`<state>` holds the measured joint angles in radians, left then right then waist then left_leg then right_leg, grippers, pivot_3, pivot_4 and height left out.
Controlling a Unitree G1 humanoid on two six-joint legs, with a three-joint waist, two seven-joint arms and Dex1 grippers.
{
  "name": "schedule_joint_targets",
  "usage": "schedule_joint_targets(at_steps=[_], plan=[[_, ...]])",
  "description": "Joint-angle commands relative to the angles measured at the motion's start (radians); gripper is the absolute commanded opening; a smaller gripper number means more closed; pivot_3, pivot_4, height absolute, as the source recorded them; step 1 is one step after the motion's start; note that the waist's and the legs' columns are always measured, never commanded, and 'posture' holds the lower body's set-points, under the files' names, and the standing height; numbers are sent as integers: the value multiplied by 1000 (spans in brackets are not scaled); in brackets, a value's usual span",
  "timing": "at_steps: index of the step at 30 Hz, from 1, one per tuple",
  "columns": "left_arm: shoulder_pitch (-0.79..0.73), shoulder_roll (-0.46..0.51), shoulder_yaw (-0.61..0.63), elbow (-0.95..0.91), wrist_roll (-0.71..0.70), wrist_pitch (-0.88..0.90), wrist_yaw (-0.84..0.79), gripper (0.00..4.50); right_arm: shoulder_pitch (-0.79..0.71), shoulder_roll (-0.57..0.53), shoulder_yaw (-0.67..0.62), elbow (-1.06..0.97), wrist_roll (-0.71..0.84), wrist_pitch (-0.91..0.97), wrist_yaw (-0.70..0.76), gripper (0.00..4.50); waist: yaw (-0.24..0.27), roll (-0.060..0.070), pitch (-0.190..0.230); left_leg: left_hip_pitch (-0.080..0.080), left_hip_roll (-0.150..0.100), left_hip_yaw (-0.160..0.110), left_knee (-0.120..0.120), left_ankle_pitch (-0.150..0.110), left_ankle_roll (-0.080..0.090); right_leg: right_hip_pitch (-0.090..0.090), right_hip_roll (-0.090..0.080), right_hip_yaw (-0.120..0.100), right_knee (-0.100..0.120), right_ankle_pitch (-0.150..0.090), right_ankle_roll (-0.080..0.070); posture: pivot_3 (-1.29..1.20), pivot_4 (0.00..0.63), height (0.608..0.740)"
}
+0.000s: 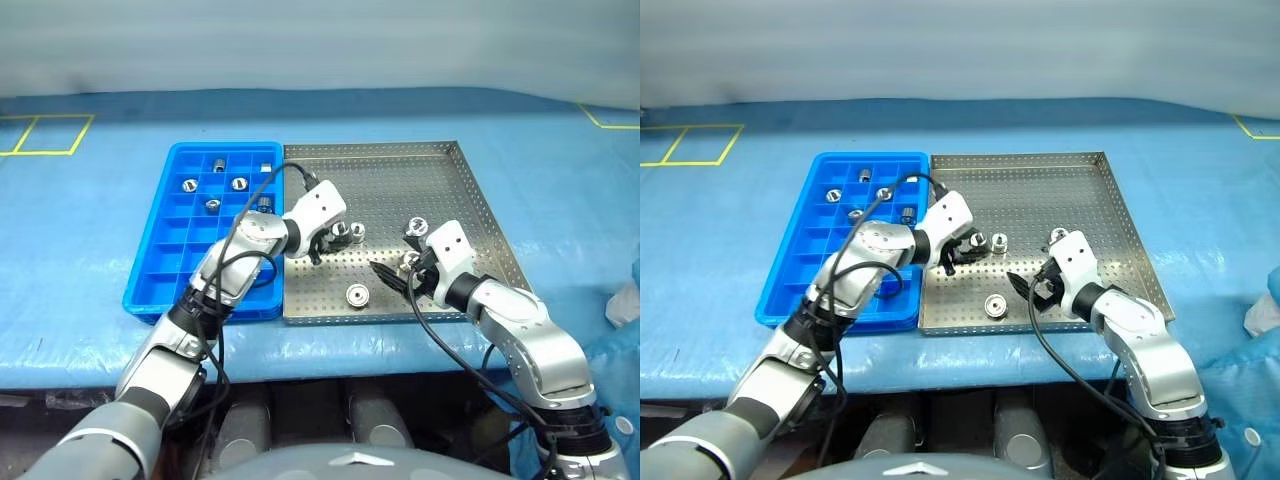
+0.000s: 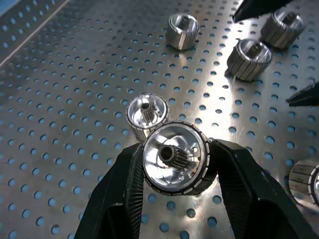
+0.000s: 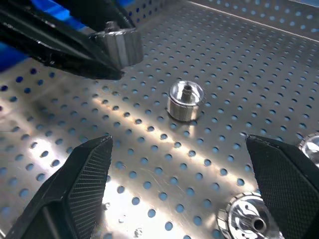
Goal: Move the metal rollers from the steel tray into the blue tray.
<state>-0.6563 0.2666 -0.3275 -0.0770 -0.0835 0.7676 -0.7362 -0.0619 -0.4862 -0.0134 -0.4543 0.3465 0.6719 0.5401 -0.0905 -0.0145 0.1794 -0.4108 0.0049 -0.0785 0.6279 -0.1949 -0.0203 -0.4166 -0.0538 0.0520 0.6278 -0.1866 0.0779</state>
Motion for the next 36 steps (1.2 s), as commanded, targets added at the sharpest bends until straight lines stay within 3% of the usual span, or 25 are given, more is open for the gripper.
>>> schedule_joint_targets(at_steps=[1, 8, 15, 27, 33, 36], plan=[[28, 33, 119, -162, -44, 72, 49, 1882, -20, 31, -21, -96, 175, 19, 97, 4500, -1, 0, 0, 0, 0, 0, 0, 0, 0, 0, 0, 0, 0, 0, 0, -69, 150, 740], [170, 133, 256, -277, 91, 243, 326, 1882, -50, -29, 43, -74, 144, 24, 118, 4500, 12, 0, 0, 2, 0, 0, 1, 0, 0, 2, 1, 0, 0, 0, 0, 2, 150, 740], [237, 47, 342, -278, 235, 344, 628, 1882, -84, -18, 71, -35, 101, 0, 84, 4500, 59, 0, 0, 1, 0, -2, 1, 0, 0, 2, 1, -1, 0, 0, 0, 58, 150, 740], [196, -14, 367, -148, 263, 288, 767, 1882, -104, 0, 48, -39, 76, -18, 27, 4500, 79, -1, 0, 1, 0, -3, 1, 0, 0, 2, 1, -2, 0, 0, 0, 53, 150, 740], [155, -75, 358, -149, 238, 253, 765, 3750, -105, 15, 28, -45, 74, -16, -9, 4500, 81, -1, 0, 0, 0, -3, 1, 0, -1, 2, 0, -2, -1, 0, 0, 35, 150, 740], [130, -106, 354, -154, 223, 223, 755, 3750, -92, 11, 22, -54, 69, -16, -17, 4500, 79, -1, 0, 0, 0, -2, 1, 0, -1, 1, 0, -2, -1, 1, 0, 13, 150, 740]])
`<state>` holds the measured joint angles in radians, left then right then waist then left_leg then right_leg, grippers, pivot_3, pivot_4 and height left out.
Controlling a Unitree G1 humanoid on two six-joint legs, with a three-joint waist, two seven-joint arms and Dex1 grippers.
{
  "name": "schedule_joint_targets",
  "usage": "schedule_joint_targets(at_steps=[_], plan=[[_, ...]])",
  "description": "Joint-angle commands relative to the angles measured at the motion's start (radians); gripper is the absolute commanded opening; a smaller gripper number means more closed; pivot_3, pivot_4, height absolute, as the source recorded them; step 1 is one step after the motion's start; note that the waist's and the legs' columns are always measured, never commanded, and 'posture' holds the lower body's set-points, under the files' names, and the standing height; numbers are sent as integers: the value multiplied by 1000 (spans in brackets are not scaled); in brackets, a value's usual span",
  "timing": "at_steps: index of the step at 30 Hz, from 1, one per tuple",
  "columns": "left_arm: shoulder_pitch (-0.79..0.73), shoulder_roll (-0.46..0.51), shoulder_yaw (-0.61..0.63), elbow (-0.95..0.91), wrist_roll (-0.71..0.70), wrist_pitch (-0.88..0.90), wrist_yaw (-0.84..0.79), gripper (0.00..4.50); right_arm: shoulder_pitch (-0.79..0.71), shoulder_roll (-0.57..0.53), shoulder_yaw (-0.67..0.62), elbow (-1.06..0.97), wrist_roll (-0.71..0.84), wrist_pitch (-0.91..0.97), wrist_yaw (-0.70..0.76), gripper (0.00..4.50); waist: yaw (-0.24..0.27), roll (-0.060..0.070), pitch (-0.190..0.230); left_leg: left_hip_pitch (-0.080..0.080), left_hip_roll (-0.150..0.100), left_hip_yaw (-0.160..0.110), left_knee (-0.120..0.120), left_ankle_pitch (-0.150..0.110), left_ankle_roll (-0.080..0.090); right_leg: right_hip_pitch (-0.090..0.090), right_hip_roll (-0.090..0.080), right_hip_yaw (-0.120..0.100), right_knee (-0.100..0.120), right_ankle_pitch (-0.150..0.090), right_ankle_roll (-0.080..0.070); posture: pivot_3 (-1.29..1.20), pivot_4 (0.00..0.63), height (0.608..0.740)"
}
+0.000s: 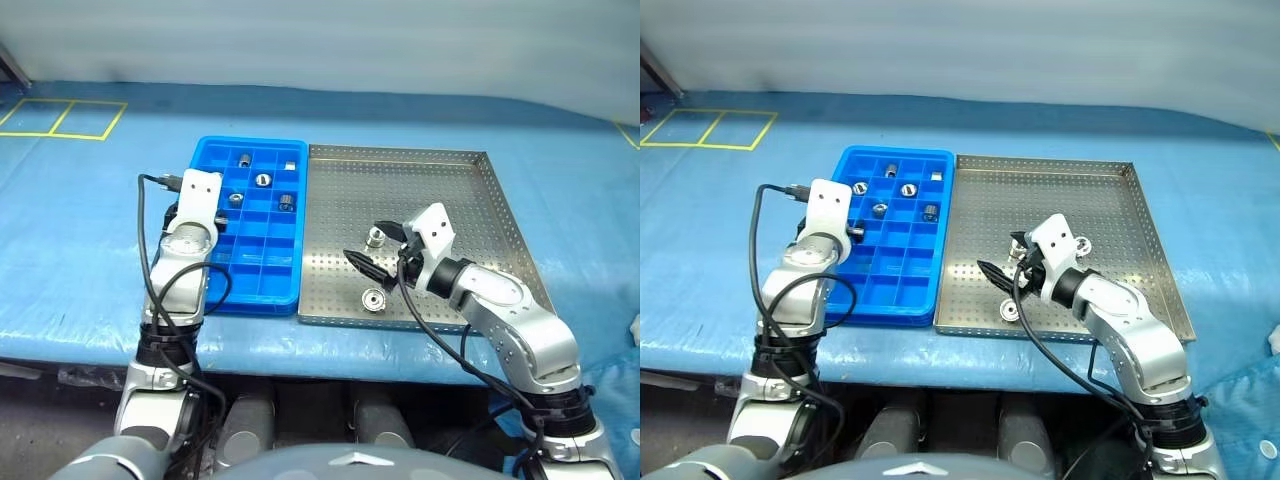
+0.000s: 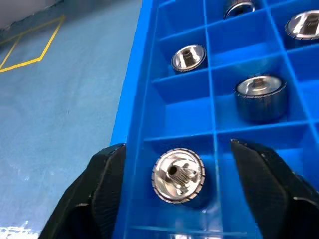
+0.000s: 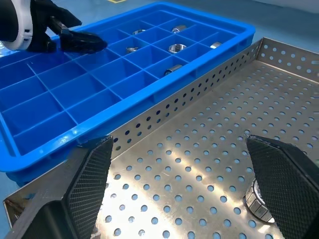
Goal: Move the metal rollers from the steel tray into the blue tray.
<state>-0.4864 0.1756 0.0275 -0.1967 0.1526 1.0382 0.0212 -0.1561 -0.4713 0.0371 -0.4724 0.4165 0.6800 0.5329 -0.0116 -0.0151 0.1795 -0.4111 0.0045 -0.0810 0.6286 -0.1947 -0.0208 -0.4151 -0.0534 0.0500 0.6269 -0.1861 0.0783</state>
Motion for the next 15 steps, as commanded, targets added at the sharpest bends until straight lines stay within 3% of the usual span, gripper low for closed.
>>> schedule_joint_targets(at_steps=[1, 4, 7, 11, 15], plan=[[-45, -21, -2, -35, -17, -56, -4, 3750, 6, -6, -31, -39, -2, -25, -12, 4500, -1, 0, 0, 0, 0, 0, 0, 0, 0, 0, 0, 0, 0, 0, 0, 13, 150, 740], [-72, -57, -40, -82, -179, -92, -195, 3750, 35, -46, -59, -55, -22, -8, -22, 4500, -3, 0, 0, 0, 0, 0, 0, 0, 0, 0, 0, 0, 0, 0, 0, 0, 150, 740], [-68, -24, -124, -135, -359, -82, -461, 3750, 68, -99, -87, -75, -25, 26, -20, 4500, -1, 0, 0, -1, -1, 1, 0, 0, 0, 0, -1, 0, 0, 0, 0, -20, 150, 740], [-73, 95, -319, -120, -391, -126, -662, 3750, 138, -184, -134, -129, -18, 56, 9, 4500, -17, 0, 0, 0, -1, 2, -1, 0, 0, 0, -1, 1, -1, -1, -1, -57, 150, 740], [-94, 154, -450, -63, -385, -177, -772, 3750, 206, -239, -181, -160, -42, 68, -5, 4500, -37, 1, 0, 1, 0, 3, 0, 0, 0, -1, -1, 1, 0, -1, -1, -83, 150, 740]])
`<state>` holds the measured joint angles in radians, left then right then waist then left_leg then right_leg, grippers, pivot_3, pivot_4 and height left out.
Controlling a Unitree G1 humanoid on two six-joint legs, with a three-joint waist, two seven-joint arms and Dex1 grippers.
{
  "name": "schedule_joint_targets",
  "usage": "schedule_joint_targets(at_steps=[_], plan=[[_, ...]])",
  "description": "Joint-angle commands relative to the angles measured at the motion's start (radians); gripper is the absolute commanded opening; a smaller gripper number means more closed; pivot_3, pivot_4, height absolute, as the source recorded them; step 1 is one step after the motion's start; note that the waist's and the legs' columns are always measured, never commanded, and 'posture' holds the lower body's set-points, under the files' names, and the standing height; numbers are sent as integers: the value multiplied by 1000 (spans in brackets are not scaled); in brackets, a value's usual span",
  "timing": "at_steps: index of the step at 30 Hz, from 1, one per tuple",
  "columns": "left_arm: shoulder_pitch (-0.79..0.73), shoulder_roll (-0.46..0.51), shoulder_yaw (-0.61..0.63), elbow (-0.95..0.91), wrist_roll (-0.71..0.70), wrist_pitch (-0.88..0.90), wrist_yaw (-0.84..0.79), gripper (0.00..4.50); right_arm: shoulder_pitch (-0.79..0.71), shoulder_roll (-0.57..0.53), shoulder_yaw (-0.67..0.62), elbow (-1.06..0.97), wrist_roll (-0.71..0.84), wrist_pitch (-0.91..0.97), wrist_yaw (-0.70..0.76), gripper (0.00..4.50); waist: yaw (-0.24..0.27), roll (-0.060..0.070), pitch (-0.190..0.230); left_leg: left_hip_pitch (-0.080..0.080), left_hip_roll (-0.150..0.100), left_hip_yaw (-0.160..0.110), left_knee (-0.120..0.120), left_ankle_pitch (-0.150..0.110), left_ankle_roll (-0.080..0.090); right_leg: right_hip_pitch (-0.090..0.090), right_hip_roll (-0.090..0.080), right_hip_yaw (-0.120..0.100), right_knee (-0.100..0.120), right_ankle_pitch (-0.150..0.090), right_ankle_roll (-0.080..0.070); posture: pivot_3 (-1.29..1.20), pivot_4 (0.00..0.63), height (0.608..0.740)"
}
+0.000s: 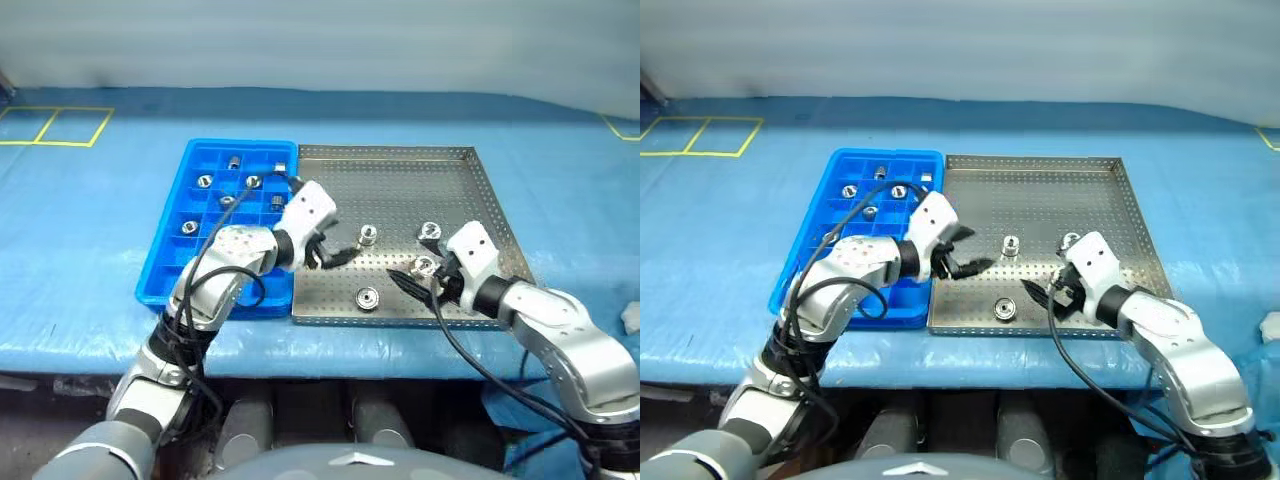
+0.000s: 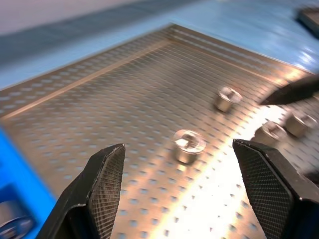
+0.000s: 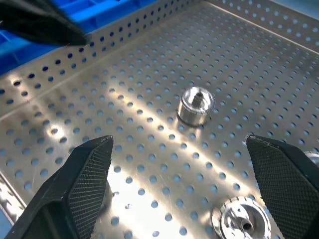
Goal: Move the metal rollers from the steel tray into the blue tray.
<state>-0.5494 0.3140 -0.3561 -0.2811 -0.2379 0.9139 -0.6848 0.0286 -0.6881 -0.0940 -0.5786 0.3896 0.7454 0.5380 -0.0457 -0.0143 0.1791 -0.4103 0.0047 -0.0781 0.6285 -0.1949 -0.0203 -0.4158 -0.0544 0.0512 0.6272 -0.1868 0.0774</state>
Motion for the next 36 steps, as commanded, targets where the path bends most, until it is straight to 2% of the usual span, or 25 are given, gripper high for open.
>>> schedule_joint_targets(at_steps=[1, 4, 10, 19, 22, 26, 36], plan=[[-36, 23, -96, 50, 23, -68, -74, 3750, 38, -26, -63, -58, -21, 2, -16, 4500, -4, 0, 0, 0, 0, 0, 1, 0, 0, 0, 0, 0, 0, 0, 0, -94, 150, 740], [-42, 25, -148, 107, 35, -107, -108, 3750, 63, -17, -81, -67, -26, -1, -32, 4500, -16, 0, 0, -1, 0, 1, 2, 0, 0, 0, 0, 0, 0, 0, 0, -120, 150, 740], [-47, -29, -184, 229, 61, -133, -104, 3750, 74, 30, -66, -82, -29, -20, -59, 4500, -29, 0, 0, -1, 0, 1, 2, 0, 0, 0, 0, 1, 0, 0, 0, -146, 150, 740], [-24, -74, -213, 303, 105, -150, -86, 3750, 58, 41, -40, -85, -49, -21, -71, 4500, -34, 0, 0, -1, 0, 1, 1, 0, 1, -1, 0, 1, 0, 0, 0, -151, 150, 740], [-20, -75, -205, 306, 115, -149, -79, 3161, 47, 42, -28, -78, -56, -24, -68, 4500, -34, 0, 0, -1, 0, 1, 1, 0, 1, 0, 0, 1, 0, 0, 0, -144, 150, 740], [-12, -72, -195, 292, 109, -147, -86, 1916, 30, 44, -12, -66, -65, -29, -65, 4500, -35, 0, 0, -1, 0, 1, 1, 0, 1, 0, 0, 1, 0, 0, 0, -130, 150, 740], [15, -90, -111, 256, 74, -155, -66, 1916, 8, 57, 20, -53, -76, -29, -58, 4500, -34, 0, 0, -1, 0, 1, 1, 0, 1, 0, 0, 1, 0, 0, 0, -126, 150, 740]])
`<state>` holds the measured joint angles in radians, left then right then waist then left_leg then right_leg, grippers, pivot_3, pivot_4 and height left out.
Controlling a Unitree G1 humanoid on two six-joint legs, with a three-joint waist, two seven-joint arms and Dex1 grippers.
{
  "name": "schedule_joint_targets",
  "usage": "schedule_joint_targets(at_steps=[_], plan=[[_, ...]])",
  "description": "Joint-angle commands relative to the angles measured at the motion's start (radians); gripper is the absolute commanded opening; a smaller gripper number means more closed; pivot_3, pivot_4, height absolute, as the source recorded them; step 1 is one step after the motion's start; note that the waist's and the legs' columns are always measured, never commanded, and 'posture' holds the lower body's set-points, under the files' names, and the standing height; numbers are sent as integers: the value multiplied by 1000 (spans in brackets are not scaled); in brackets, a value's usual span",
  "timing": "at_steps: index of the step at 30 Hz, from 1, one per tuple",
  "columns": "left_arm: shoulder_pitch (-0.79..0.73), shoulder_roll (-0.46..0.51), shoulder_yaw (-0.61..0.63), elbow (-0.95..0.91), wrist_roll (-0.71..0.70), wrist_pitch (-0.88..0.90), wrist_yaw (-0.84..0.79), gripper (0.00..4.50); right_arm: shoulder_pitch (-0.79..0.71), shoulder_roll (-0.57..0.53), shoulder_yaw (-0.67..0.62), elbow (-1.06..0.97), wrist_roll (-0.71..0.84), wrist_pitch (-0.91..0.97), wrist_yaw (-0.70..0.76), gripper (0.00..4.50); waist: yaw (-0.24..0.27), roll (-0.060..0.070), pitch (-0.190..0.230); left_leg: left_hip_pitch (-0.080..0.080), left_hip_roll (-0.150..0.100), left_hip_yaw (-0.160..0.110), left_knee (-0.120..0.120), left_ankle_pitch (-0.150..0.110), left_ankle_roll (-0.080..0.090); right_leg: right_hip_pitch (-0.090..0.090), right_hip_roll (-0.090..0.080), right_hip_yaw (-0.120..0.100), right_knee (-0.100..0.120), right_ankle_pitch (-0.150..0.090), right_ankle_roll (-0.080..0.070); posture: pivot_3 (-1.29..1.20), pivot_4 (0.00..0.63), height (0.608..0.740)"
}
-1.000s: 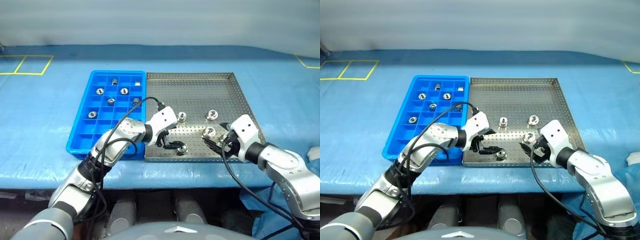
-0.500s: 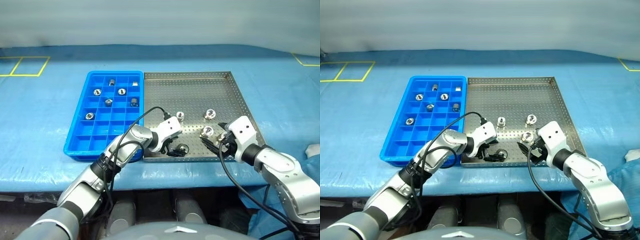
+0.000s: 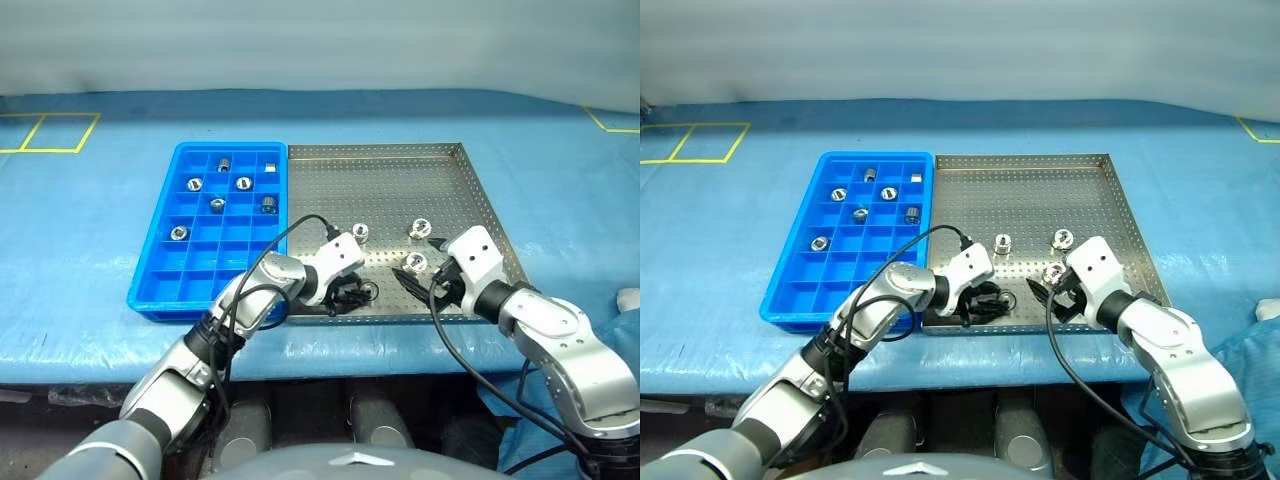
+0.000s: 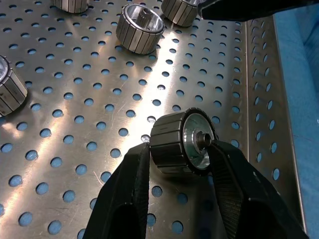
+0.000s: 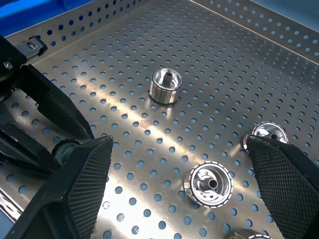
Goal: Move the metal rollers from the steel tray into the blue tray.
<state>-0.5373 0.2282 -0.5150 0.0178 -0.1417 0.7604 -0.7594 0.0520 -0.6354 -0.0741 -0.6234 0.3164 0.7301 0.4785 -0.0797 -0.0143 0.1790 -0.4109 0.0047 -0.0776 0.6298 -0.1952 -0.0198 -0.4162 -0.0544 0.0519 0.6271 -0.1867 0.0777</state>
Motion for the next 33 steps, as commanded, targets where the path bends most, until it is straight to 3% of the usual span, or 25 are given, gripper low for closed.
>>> schedule_joint_targets(at_steps=[1, 12, 21, 24, 29, 33], plan=[[5, -4, 56, -48, -26, 0, 10, 1916, -16, 5, 2, -7, -3, -14, 2, 4500, 0, 0, 0, 0, 0, 0, 0, 0, 0, 0, 0, 0, 0, 0, 0, -126, 150, 740], [15, 5, 216, -117, -60, 10, 86, 1916, -35, 24, 36, 40, -22, -8, -11, 4500, 2, 0, 0, 0, 0, 0, 0, 0, 0, 0, 0, 0, 0, 0, 0, -112, 150, 740], [55, 21, 186, -135, -60, -10, 93, 1916, -70, 43, 67, 71, -42, -13, -4, 4500, 9, 0, 0, 0, 0, 0, 0, 0, 0, 0, 0, 0, 0, 0, 0, -91, 150, 740], [55, 1, 150, -126, -49, -25, 102, 2495, -69, 45, 57, 68, -44, -13, -9, 4500, 12, 0, 0, 0, 0, 0, 0, 0, 0, 0, 0, 0, 0, 0, 0, -101, 150, 740], [9, -73, 134, -35, -31, -12, 160, 4170, -36, 43, 34, 37, -47, -6, -23, 4500, 12, 0, 0, 0, 0, 0, 0, 0, 0, 0, 0, 0, 0, 0, 0, -153, 150, 740], [-40, -132, 112, 58, 8, -23, 199, 4170, 7, 47, 19, 3, -48, 1, -45, 4500, 1, 0, 0, 0, 0, 0, 0, 0, 0, 0, 0, 0, 0, 0, 0, -196, 150, 740]])
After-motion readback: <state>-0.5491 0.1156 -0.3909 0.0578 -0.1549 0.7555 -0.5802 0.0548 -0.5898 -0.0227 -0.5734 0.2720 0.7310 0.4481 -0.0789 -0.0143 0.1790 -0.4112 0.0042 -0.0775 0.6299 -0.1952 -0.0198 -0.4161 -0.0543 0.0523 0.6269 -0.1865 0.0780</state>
